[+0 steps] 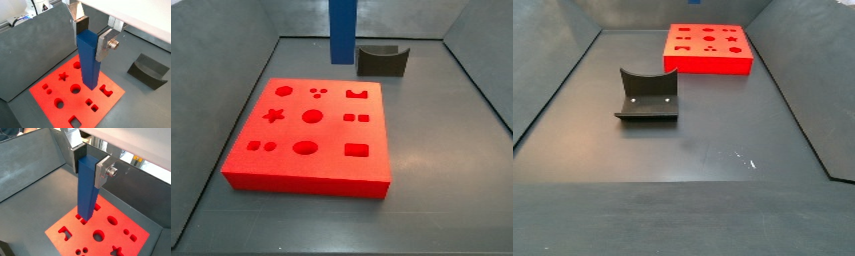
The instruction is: Insert the rectangle object.
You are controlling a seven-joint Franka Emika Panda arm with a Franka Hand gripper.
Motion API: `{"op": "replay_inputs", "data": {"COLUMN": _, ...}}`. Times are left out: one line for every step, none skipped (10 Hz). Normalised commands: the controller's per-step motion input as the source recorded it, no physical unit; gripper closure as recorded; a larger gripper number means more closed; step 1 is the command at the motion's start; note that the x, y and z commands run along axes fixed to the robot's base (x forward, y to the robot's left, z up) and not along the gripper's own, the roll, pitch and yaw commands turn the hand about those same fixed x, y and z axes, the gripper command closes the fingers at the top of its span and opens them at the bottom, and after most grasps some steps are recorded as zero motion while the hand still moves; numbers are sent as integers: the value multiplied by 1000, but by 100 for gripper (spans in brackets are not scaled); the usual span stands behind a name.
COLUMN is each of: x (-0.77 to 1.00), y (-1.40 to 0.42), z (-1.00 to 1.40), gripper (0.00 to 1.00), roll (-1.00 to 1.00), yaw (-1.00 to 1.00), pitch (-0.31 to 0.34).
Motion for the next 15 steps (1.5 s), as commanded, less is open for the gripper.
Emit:
{"op": "replay_inputs", "data": {"x": 89, "y": -643, "z": -43, "gripper": 100, "roll": 16, "yaw": 0, "pitch": 0}}
{"op": "replay_inputs", "data": {"x": 309, "y": -943, "z": -17, "gripper": 100, "roll": 27, "yaw": 0, "pitch": 0}}
{"op": "replay_inputs", "data": {"x": 394, "y": -1000, "z": 0, "gripper": 100, "roll": 0, "yaw": 0, "pitch": 0}}
{"op": "replay_inputs", "data": {"x": 443, "y": -1000, "z": -31, "gripper": 100, "roll": 4, "yaw": 0, "pitch": 0}}
{"op": "replay_inputs", "data": {"x": 454, "y": -1000, "z": -80, "gripper": 100, "roll": 19, "yaw": 0, "pitch": 0}}
{"op": "replay_inputs", "data": {"x": 729, "y": -754, "z": -531, "gripper": 100, "roll": 86, "yaw": 0, "pitch": -19}}
{"op": "replay_inputs", "data": {"x": 777, "y": -409, "z": -726, "gripper": 100, "roll": 61, "yaw": 69, "pitch": -30}}
{"op": "replay_inputs", "data": {"x": 631, "y": -320, "z": -806, "gripper": 100, "roll": 93, "yaw": 189, "pitch": -1}}
{"op": "replay_inputs", "data": {"x": 151, "y": -254, "z": -651, "gripper": 100, "roll": 124, "yaw": 257, "pitch": 0}}
{"op": "replay_inputs", "data": {"x": -97, "y": 0, "z": 0, "gripper": 100, "roll": 0, "yaw": 54, "pitch": -9}}
{"op": "replay_inputs", "data": {"x": 0, "y": 29, "z": 0, "gripper": 100, "roll": 10, "yaw": 0, "pitch": 0}}
{"op": "replay_inputs", "data": {"x": -123, "y": 0, "z": -457, "gripper": 100, "roll": 270, "yaw": 109, "pitch": -7}}
{"op": "replay_inputs", "data": {"x": -203, "y": 0, "z": -400, "gripper": 100, "roll": 189, "yaw": 20, "pitch": 0}}
{"op": "replay_inputs", "data": {"x": 0, "y": 0, "z": -69, "gripper": 100, "roll": 0, "yaw": 0, "pitch": 0}}
{"op": "replay_inputs", "data": {"x": 0, "y": -71, "z": -294, "gripper": 100, "roll": 84, "yaw": 0, "pitch": -17}}
